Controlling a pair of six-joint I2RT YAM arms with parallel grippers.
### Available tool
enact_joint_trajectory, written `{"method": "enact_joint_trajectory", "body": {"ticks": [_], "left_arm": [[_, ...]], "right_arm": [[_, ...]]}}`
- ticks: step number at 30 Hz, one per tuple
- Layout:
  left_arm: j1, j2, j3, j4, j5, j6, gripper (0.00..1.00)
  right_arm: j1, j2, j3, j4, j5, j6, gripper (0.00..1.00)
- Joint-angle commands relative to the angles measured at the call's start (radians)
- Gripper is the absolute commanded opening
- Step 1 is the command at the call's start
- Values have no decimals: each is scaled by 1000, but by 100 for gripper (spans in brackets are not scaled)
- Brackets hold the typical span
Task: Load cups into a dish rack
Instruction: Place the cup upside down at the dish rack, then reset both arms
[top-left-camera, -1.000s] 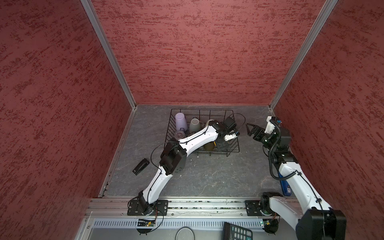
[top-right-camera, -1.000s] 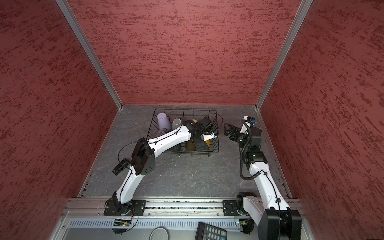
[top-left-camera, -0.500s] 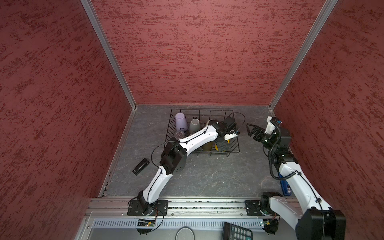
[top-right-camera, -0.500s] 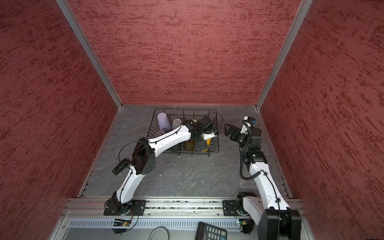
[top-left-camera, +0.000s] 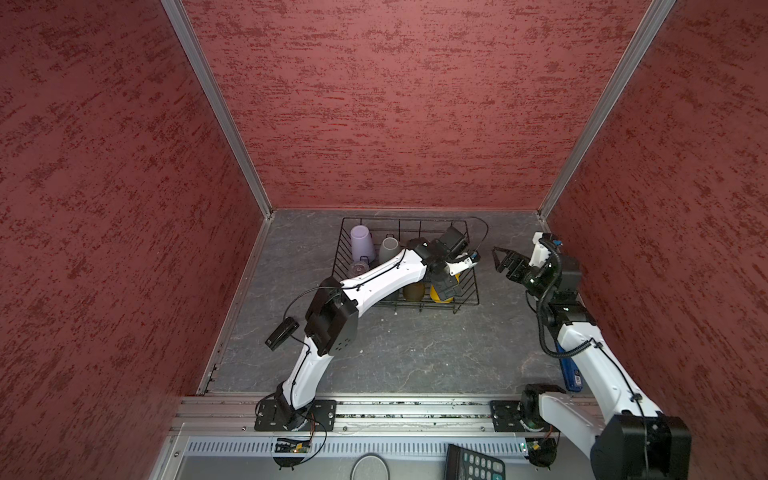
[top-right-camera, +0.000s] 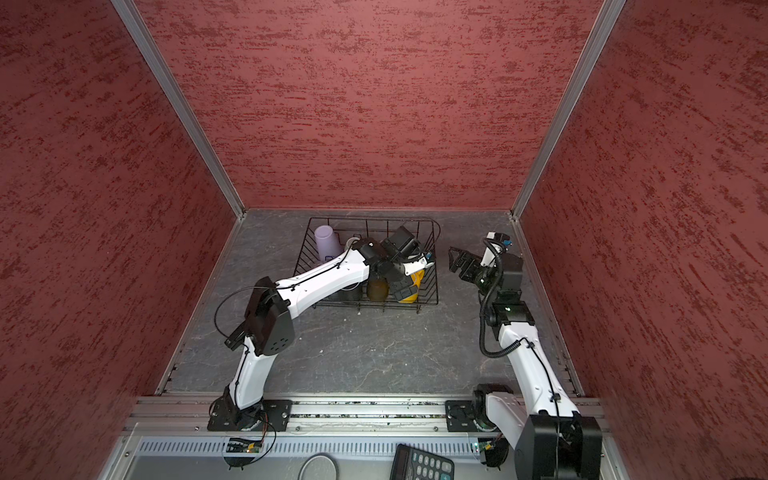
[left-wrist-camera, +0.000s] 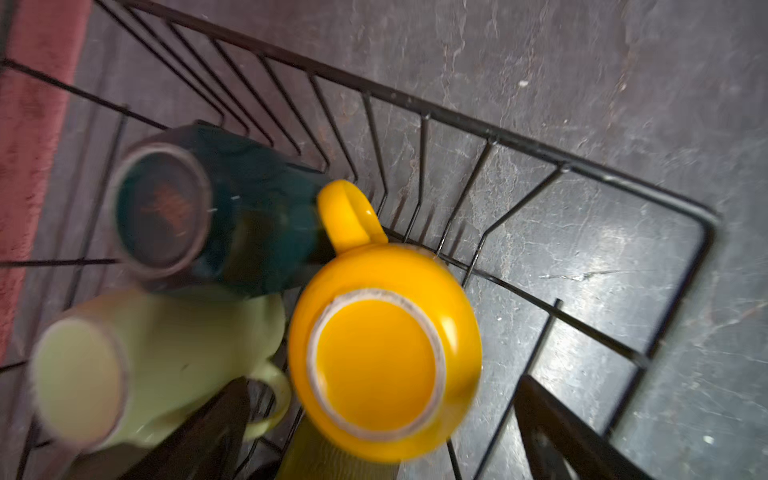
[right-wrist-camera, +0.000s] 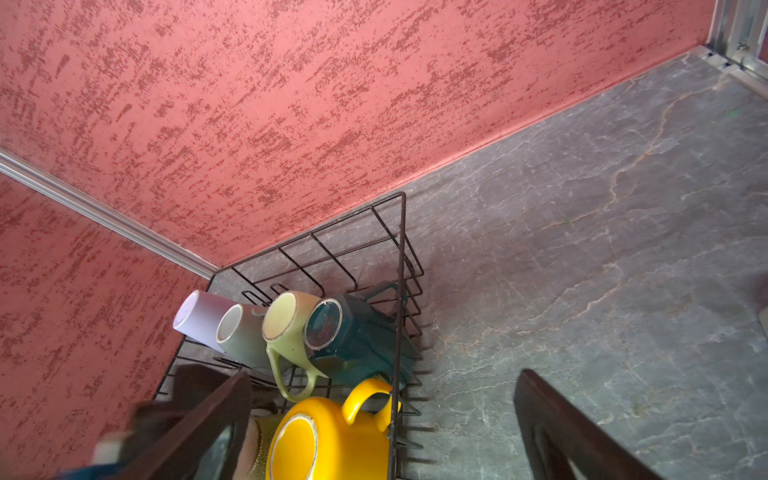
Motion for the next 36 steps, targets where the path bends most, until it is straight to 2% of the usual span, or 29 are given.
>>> {"method": "enact_joint_trajectory", "body": {"ticks": [1,6,9,13,18,24,28,30,34,36], "left_arm": [[41,-176,-104,224,35,-76,100],[106,-452,-405,518,-9,-147,100],[193,-661,-668,730,-37,-200,100],[356,-904,-974,883,-118,-269,99],[547,-1076,-1284,1024,-257,-341,99],[704,-1052,-1538,1271,-326,-333,99],[836,-1020,-1608,1325,-224,-390,99],[878,-996,-1663,1436,-155,-425,99],[887,-856,-1715,1684,-90,-420,100],[881,-797,-1685,1711,-60,-410,100]], "right_arm": [[-7,10,34,31,6,-52,99],[-7,28,-11,109,119,-101,99],[-6,24,-74,188,218,-146,99],[-7,20,-167,299,356,-217,99],[-6,59,-308,533,512,-288,99],[-5,240,-401,874,523,-350,99],[-6,365,-450,1093,516,-381,99],[-6,422,-466,1158,487,-389,99],[-7,543,-494,1329,457,-400,99],[-7,515,-485,1262,454,-397,99]]}}
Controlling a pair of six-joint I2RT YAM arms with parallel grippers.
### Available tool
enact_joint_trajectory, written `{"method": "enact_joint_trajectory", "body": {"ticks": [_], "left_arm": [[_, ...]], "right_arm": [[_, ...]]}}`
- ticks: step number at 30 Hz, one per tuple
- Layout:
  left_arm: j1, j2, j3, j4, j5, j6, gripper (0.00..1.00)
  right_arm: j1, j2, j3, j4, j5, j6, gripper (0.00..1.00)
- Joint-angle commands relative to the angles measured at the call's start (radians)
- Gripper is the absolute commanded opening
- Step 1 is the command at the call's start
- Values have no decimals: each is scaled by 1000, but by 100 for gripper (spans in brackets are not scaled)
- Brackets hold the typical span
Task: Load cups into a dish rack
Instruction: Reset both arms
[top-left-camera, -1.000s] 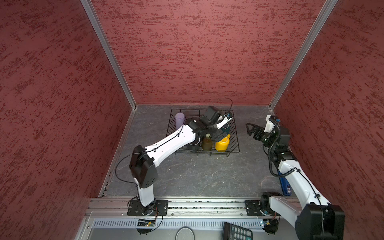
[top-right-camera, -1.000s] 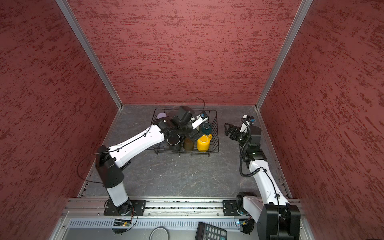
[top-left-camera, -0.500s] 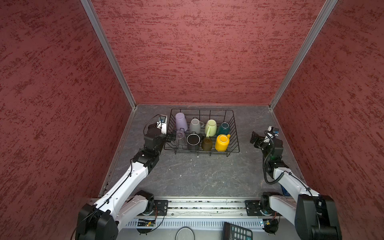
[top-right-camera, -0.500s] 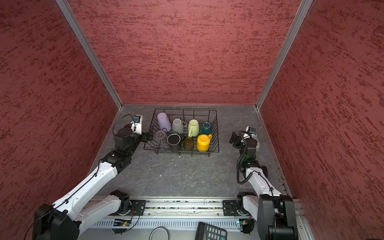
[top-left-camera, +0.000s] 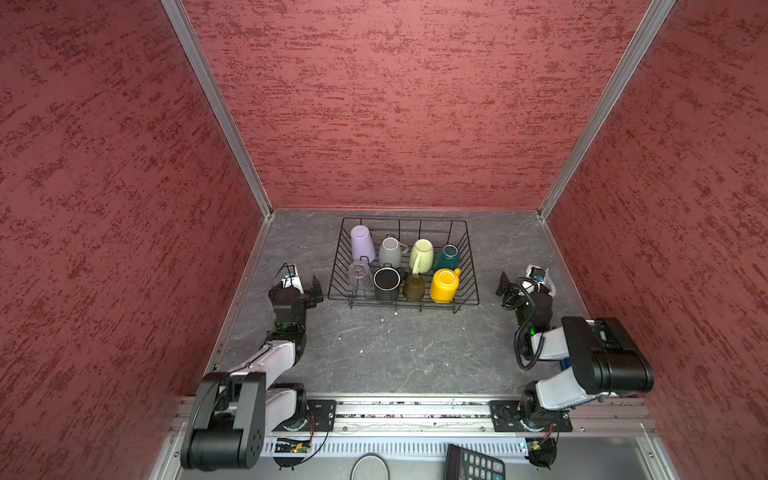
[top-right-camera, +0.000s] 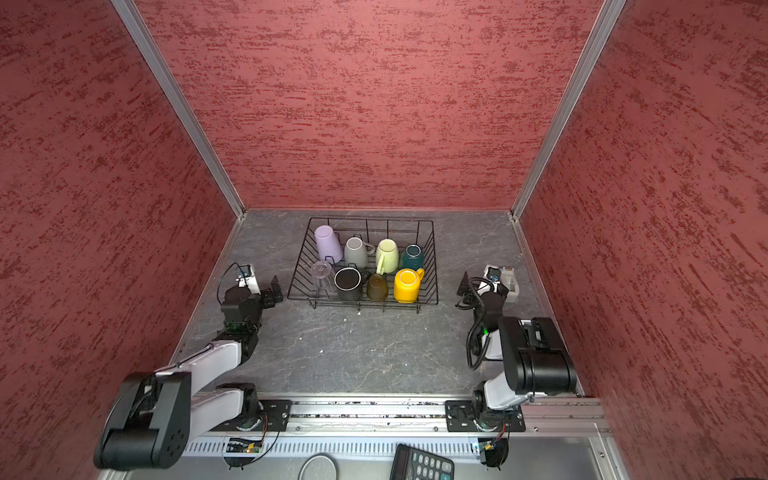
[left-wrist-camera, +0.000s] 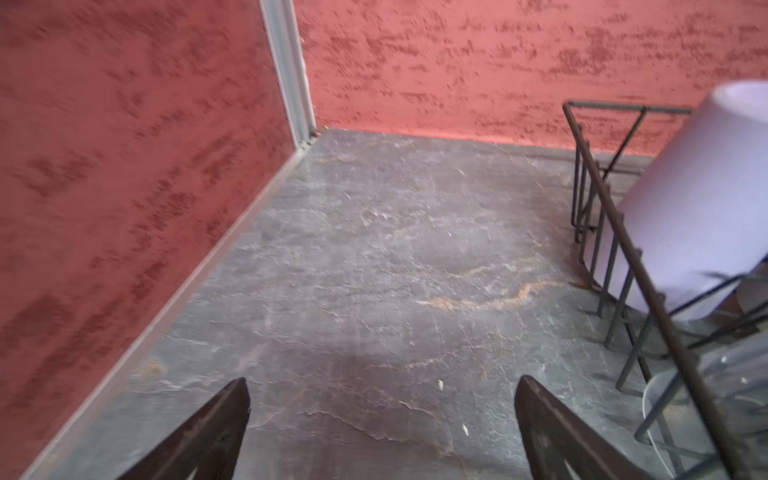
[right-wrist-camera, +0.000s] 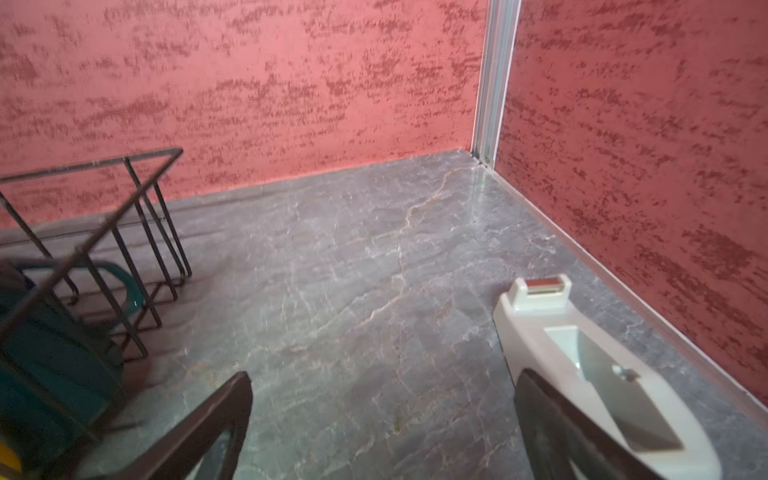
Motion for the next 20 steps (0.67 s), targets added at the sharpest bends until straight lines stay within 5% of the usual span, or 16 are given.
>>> {"method": "enact_joint_trajectory", "body": {"ticks": [1,7,15,20], "left_arm": [[-10,79,34,215,71,-11,100],[-43,313,68,397,54,4,100],[-49,328,94,357,-2,-10,100],[-50,327,94,358,-5,-12,100]], "right_arm": [[-5,4,1,158,-32,-31,99],[-5,2,4,145,-17,-29,99],[-2,7,-4,166,-205,-94,99],[-1,0,0,149,-153,-80,99]]}}
